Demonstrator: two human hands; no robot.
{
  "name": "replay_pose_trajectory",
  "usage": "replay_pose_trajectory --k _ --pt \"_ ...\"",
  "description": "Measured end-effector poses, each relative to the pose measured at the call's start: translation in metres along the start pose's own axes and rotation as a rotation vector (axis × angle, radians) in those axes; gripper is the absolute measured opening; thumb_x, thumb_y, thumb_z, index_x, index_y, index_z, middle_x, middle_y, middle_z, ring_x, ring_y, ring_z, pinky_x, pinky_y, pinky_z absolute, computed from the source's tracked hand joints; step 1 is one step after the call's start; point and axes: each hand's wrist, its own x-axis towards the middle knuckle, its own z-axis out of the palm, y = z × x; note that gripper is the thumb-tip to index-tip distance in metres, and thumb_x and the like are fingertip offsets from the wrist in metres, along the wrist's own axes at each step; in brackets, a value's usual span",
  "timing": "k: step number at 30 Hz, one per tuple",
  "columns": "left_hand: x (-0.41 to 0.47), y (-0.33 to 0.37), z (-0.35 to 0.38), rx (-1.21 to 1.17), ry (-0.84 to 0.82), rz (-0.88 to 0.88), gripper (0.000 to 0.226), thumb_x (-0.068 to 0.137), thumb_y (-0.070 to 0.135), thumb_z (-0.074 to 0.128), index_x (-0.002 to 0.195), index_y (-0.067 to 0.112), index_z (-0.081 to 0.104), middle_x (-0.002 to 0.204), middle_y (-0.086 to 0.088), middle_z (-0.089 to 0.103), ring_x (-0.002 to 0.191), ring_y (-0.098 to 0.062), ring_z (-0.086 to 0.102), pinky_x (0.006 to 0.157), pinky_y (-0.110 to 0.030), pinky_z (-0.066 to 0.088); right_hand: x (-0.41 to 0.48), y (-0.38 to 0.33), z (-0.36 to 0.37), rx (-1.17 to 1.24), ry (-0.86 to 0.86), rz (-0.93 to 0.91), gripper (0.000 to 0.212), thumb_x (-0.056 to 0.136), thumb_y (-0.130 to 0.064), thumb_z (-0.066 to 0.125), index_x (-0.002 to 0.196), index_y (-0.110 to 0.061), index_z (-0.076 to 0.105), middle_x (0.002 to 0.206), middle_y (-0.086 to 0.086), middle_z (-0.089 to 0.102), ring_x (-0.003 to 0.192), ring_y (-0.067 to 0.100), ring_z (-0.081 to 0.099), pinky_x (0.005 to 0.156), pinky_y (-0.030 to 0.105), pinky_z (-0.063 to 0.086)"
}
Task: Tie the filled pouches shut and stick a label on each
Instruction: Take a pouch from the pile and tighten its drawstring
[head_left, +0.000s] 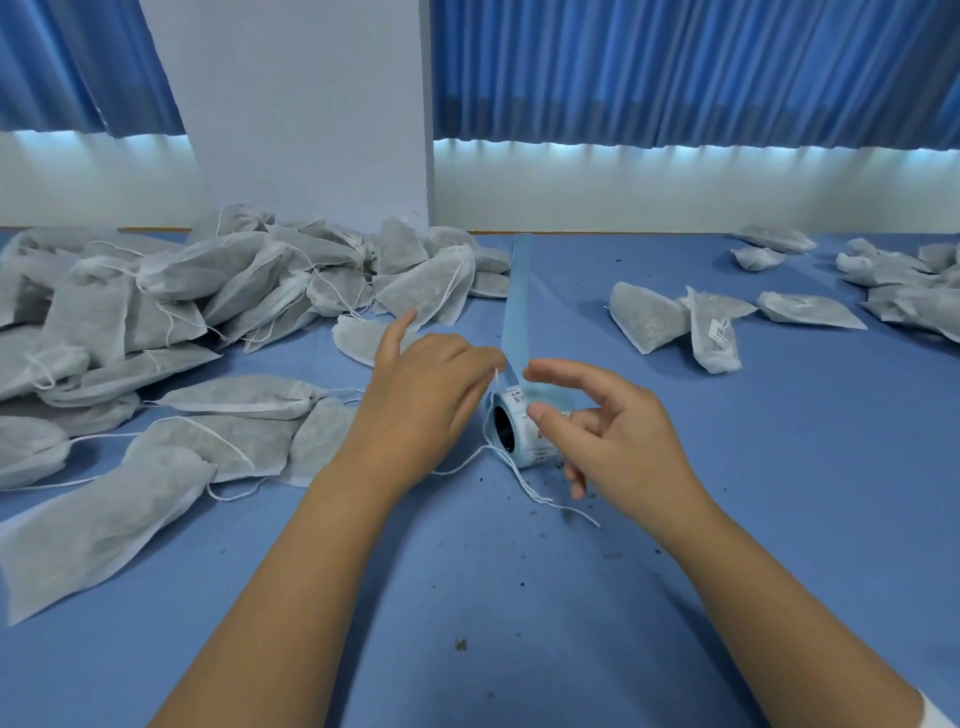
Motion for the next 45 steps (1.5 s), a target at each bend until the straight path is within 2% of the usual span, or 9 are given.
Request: replay_pose_trajectory --k 4,9,18,21,26,30,36,41,45 --pt "-0.001 0.016 -0.004 0.025 0.136 0.102 0.028 0.093 0.013 0.046 0.097 0.013 0.074 0.076 -0.003 0.060 0.074 -0.028 0.063 0.106 -0.052 0.036 0.001 -0.007 0.004 0.210 -0.063 0.110 0.040 0.085 -0.010 0.073 0.120 -0.025 0.060 0.105 -0.009 0.071 0.042 0.020 0.055 0.045 0.028 0.051" --pt "-0.001 0.024 -0.005 0.046 0.227 0.148 0.026 0.085 0.012 0.053 0.095 0.017 0.076 0.073 -0.002 0.057 0.069 -0.025 0.060 0.105 -0.050 0.037 0.000 -0.008 0.006 0.362 -0.220 0.153 0.035 0.087 -0.006 0.069 0.114 -0.023 0.054 0.079 0.011 0.072 0.045 0.017 0.058 0.047 0.025 0.051" --pt "0.000 0.011 -0.011 0.030 0.194 0.030 0.016 0.096 0.024 0.061 0.093 0.017 0.075 0.080 0.002 0.067 0.083 -0.024 0.065 0.110 -0.044 0.028 0.007 -0.003 -0.012 0.213 -0.148 0.108 0.012 0.088 -0.030 0.069 0.089 -0.023 0.078 0.056 -0.004 0.054 0.040 0.010 0.040 0.040 0.018 0.034" --pt "0.000 0.009 -0.015 -0.236 0.083 -0.068 0.010 0.092 0.025 0.068 0.086 0.021 0.075 0.084 0.004 0.069 0.087 -0.015 0.062 0.109 -0.041 0.034 0.009 -0.003 -0.017 0.220 -0.085 0.088 0.014 0.091 -0.030 0.065 0.093 -0.026 0.078 0.057 -0.007 0.052 0.043 0.009 0.038 0.042 0.017 0.033" --pt "-0.002 0.014 -0.025 -0.718 -0.112 -0.247 0.014 0.092 0.016 0.069 0.079 0.021 0.073 0.091 0.007 0.069 0.094 -0.002 0.062 0.086 -0.009 0.039 0.010 -0.006 -0.017 0.223 0.096 0.029 0.010 0.089 -0.026 0.068 0.084 -0.027 0.077 0.054 -0.009 0.054 0.045 0.007 0.042 0.043 0.014 0.035" --pt "-0.002 0.020 -0.029 -0.979 -0.244 -0.286 0.016 0.091 0.018 0.061 0.079 0.016 0.072 0.089 0.001 0.074 0.097 -0.013 0.068 0.094 -0.022 0.047 0.008 -0.007 -0.016 0.149 0.237 -0.114 0.007 0.088 -0.021 0.070 0.084 -0.024 0.075 0.058 -0.013 0.059 0.049 0.005 0.047 0.049 0.013 0.039" --pt "-0.002 0.030 -0.030 -1.292 -0.197 -0.319 0.022 0.086 0.017 0.059 0.082 0.024 0.079 0.088 0.003 0.076 0.088 -0.007 0.070 0.080 -0.016 0.050 0.009 -0.005 -0.017 0.069 0.401 -0.248 0.008 0.088 -0.021 0.071 0.085 -0.027 0.074 0.061 -0.013 0.058 0.054 0.007 0.047 0.053 0.018 0.042" --pt "0.001 0.033 -0.030 -1.272 -0.050 -0.352 0.021 0.094 0.015 0.061 0.099 0.024 0.079 0.109 0.006 0.076 0.099 -0.002 0.068 0.085 -0.015 0.049 0.005 0.003 -0.005 -0.190 0.267 -0.363 0.012 0.086 -0.017 0.072 0.083 -0.028 0.073 0.063 -0.014 0.059 0.055 0.004 0.050 0.058 0.008 0.036" --pt "0.000 0.025 -0.030 -1.009 -0.026 -0.388 0.021 0.094 0.010 0.064 0.107 0.023 0.076 0.097 0.023 0.075 0.092 0.009 0.066 0.080 -0.005 0.043 0.000 0.006 0.000 -0.335 0.074 -0.472 0.009 0.086 -0.022 0.069 0.082 -0.016 0.075 0.057 -0.008 0.055 0.053 0.005 0.046 0.058 0.009 0.034"
